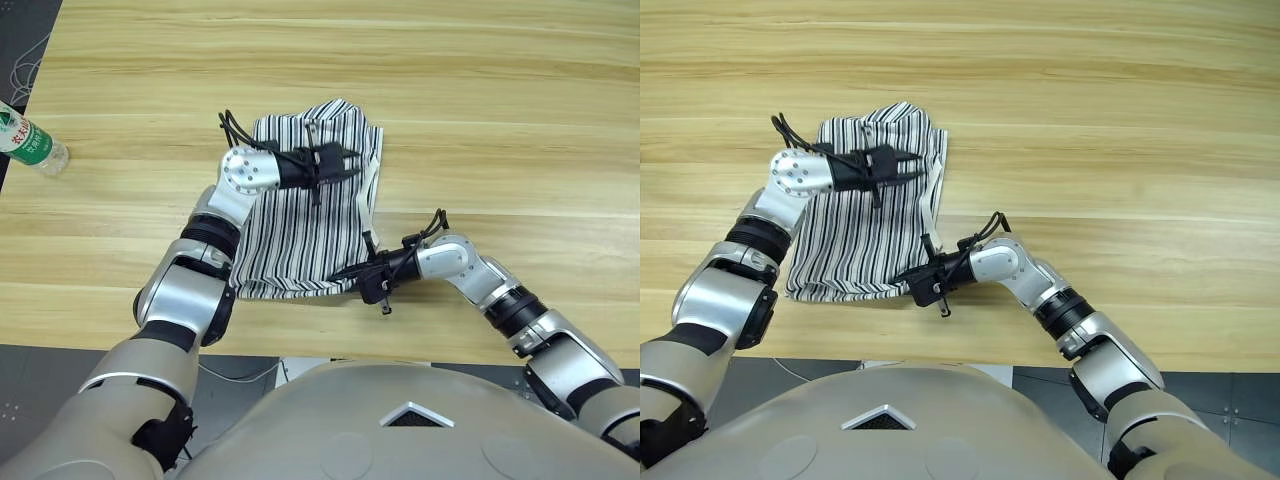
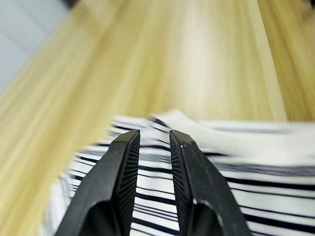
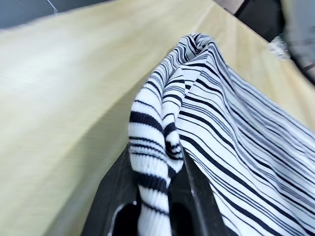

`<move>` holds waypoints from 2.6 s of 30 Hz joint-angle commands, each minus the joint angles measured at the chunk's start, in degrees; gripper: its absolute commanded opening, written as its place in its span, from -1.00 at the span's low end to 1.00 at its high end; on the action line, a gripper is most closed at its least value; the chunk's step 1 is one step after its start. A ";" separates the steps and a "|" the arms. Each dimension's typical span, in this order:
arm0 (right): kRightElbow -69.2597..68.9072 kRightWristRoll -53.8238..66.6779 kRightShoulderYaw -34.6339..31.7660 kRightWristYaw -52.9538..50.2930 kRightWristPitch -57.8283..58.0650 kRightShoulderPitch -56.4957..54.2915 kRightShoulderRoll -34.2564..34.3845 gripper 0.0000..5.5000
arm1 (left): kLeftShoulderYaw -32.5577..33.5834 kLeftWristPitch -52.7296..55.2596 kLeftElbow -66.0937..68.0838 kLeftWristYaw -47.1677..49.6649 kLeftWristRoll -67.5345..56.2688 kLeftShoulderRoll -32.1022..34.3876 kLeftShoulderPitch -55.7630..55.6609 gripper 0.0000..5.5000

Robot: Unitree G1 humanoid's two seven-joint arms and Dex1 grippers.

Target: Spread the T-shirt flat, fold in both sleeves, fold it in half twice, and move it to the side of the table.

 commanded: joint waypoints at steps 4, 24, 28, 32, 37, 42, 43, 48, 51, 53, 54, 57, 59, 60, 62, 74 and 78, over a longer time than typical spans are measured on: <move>-10.31 4.72 -1.30 7.00 7.05 5.46 -8.71 -0.94 | 4.22 5.75 -3.82 -3.10 -3.12 4.09 1.51 -0.59; -19.13 10.50 -6.03 10.47 14.50 8.70 -12.62 -0.94 | 5.17 7.17 -5.54 -7.63 -3.71 10.59 13.72 -0.59; -18.19 15.24 -9.01 11.05 18.39 5.54 -10.73 -0.94 | 4.27 6.82 -5.85 -7.53 -3.02 9.85 15.07 -0.59; -17.32 18.49 -11.28 12.40 22.15 1.33 -8.81 -0.94 | 3.09 6.49 -6.05 -7.54 -2.19 9.00 16.25 -0.59; -8.23 16.96 -12.68 9.85 23.29 -5.44 -2.28 -0.94 | 0.57 6.46 -10.04 -8.11 -1.78 7.22 20.04 -0.59; 6.41 12.64 -13.69 5.83 20.60 -13.01 4.62 -0.94 | -2.51 7.90 -17.73 -8.75 -2.09 5.86 24.52 -0.59; 9.29 12.06 -13.97 5.31 19.95 -14.39 5.81 -0.94 | -2.97 8.39 -19.20 -8.73 -2.20 5.72 25.22 -0.59; 26.12 9.57 -18.30 1.54 14.74 -22.34 8.42 -0.94 | -3.40 9.76 -22.87 -8.25 -3.10 7.20 28.13 -0.59; 35.32 7.39 -20.30 0.11 10.57 -25.19 7.05 -0.94 | -2.40 9.92 -22.39 -7.62 -3.63 8.52 28.91 -0.59; 39.13 6.62 -21.47 0.29 8.30 -25.77 6.25 -0.94 | -1.54 9.47 -20.53 -6.88 -3.71 9.03 28.59 -0.59; 40.06 6.61 -22.03 0.79 7.37 -25.80 5.95 -0.94 | -1.15 9.27 -19.48 -6.56 -3.76 9.22 28.35 -0.59; 41.43 6.09 -22.97 2.41 5.02 -25.42 4.94 -0.94 | -0.30 8.50 -16.94 -5.93 -3.89 9.67 28.03 -0.59; 42.19 5.22 -23.06 2.96 4.17 -25.21 4.35 -0.94 | 0.15 8.21 -16.28 -5.86 -4.18 9.88 27.91 -0.59; 42.46 4.64 -23.09 3.12 3.73 -25.03 4.19 -0.94 | 0.36 8.15 -16.11 -5.87 -4.36 9.94 27.81 -0.59; 42.91 3.85 -23.20 3.00 3.19 -24.86 4.46 -0.94 | 0.60 8.07 -16.03 -5.86 -4.64 9.90 27.58 -0.59; 39.10 6.21 -26.36 3.75 5.90 -24.35 10.23 -0.54 | -1.03 7.84 -16.26 -5.47 -3.98 7.80 25.63 -0.59; 38.26 5.61 -26.59 3.10 6.42 -24.36 10.42 -0.47 | -1.46 7.85 -16.21 -5.21 -4.00 7.25 25.11 -0.59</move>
